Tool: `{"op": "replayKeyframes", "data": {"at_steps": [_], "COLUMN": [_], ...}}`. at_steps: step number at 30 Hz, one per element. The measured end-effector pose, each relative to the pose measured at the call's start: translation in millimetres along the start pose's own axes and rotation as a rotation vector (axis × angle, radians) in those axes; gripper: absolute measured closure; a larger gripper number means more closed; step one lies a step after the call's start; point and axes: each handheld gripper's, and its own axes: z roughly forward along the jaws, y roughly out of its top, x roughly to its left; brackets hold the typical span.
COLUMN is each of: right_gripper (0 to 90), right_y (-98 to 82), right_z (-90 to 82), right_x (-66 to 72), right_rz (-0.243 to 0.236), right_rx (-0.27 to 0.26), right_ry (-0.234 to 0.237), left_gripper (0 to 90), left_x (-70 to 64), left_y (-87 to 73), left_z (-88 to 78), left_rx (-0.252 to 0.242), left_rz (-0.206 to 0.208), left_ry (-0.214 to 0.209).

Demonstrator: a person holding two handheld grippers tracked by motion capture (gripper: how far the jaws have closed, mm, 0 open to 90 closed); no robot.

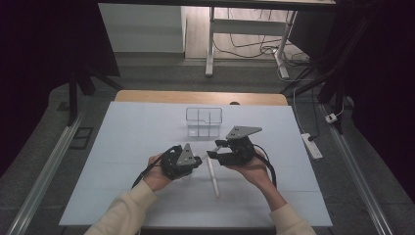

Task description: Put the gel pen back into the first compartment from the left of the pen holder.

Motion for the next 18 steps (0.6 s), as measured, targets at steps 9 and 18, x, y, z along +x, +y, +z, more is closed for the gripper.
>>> {"op": "replayKeyframes", "data": {"at_steps": [9, 18], "right_gripper": [48.4, 48.4], "right_y": [-0.1, -0.6], "right_z": [4.8, 6.7], "right_x": [4.3, 5.7], "right_rz": [-0.016, -0.017], "right_rx": [0.009, 0.014], "right_ry": [-0.005, -0.004], "left_gripper": [79.3, 79.3], "left_x": [-3.5, -4.1], "left_y": [0.3, 0.7], "left_z": [3.1, 3.8], "left_rx": [0.006, 0.002], "left_rz": [0.02, 0.02], "left_ry": [0.003, 0.004]}}
